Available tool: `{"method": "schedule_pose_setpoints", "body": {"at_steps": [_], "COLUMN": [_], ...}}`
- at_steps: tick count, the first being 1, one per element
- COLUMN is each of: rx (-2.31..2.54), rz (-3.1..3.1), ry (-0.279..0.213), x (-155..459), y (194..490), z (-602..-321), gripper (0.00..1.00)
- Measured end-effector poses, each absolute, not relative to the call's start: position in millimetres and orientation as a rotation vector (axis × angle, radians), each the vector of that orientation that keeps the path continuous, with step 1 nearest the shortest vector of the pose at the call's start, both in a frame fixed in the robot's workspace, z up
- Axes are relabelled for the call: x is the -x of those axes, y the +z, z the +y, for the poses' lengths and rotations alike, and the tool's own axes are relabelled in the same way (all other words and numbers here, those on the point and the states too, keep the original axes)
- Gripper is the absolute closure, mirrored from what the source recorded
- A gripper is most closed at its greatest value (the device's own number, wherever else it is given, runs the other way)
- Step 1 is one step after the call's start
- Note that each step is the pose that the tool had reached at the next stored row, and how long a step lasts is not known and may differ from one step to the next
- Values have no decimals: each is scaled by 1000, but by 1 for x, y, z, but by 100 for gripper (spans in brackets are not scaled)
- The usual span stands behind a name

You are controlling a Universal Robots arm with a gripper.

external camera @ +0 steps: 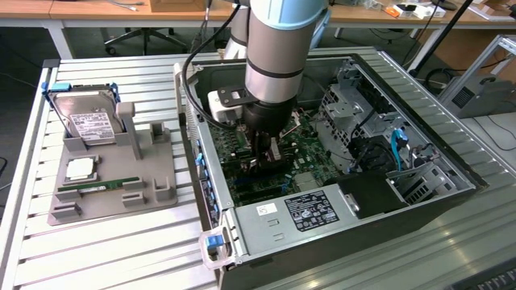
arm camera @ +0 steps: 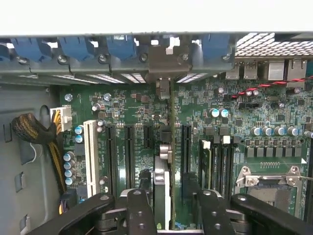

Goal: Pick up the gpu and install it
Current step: 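Insert the gpu into the slot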

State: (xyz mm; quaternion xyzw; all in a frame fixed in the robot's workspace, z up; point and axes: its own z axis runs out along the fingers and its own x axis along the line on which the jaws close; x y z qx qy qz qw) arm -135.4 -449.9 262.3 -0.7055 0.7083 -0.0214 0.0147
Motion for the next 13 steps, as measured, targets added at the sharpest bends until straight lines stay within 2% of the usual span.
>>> {"method": "schedule_pose_setpoints", "body": {"at_steps": [6,7,8,11,13], "rx": [2196,2196,2196,2205,2211], "rz": [2204,2205,2204,2204,2209], "ry": [-67,-67,-65,-42,-30], "x": [135,135,134,120,109], "y": [286,287,287,287,286], "z": [-441,-440,-439,-439,-439], "gripper": [60,67,67,86,89]}}
